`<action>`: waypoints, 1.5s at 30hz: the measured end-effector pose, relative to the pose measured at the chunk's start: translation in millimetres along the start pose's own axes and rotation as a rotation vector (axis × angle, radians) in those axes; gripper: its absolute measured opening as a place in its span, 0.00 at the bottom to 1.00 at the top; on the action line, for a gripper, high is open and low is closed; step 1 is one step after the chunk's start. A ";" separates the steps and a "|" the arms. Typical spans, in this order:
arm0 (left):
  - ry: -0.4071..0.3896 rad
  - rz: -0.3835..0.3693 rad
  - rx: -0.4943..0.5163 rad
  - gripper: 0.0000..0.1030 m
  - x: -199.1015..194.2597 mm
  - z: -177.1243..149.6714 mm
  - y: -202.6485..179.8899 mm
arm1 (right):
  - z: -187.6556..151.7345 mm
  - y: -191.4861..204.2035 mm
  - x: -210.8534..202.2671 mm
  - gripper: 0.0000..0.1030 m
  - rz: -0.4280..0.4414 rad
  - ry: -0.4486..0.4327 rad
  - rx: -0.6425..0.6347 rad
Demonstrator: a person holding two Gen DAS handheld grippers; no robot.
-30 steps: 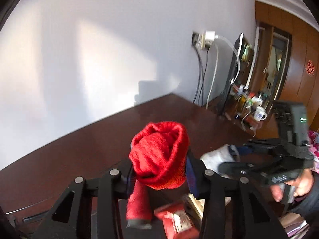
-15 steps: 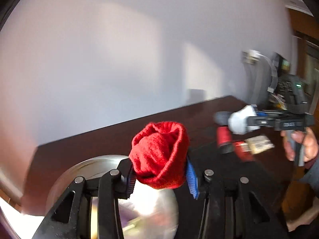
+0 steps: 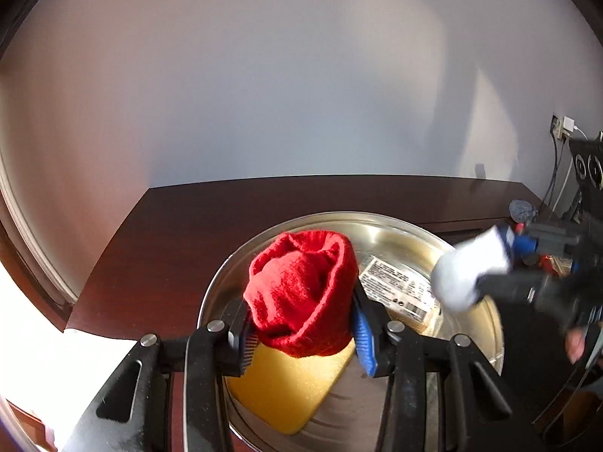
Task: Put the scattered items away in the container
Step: 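Carry the hat and sock over the metal tin and open both grippers, then move the left gripper to the red thread spool while the right approaches the dark grey sock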
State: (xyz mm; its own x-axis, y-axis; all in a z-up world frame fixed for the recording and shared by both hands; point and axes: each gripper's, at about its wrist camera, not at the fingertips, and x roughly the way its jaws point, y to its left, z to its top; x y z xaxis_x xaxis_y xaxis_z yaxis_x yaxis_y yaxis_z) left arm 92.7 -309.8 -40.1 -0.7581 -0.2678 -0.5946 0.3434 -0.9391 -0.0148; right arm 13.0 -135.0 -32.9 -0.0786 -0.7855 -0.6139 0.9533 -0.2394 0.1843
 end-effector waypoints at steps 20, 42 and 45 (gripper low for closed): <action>-0.065 0.003 -0.022 0.79 -10.7 6.5 -19.5 | -27.6 7.8 -7.3 0.69 -0.042 -0.053 0.079; -0.087 -0.072 0.097 0.84 -25.2 28.6 -109.6 | -57.9 -38.7 -89.4 0.91 -0.267 -0.124 0.126; -0.087 -0.092 0.122 0.84 -20.6 31.2 -129.1 | -65.2 -50.7 -99.4 0.91 -0.273 -0.131 0.164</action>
State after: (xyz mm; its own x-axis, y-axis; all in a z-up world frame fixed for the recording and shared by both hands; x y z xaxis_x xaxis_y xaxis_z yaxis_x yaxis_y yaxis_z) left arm 46.7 -189.8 -0.9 -0.8300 -0.1921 -0.5236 0.2047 -0.9782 0.0345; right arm -8.6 -7.6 -31.3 -0.3714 -0.7439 -0.5556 0.8329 -0.5314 0.1546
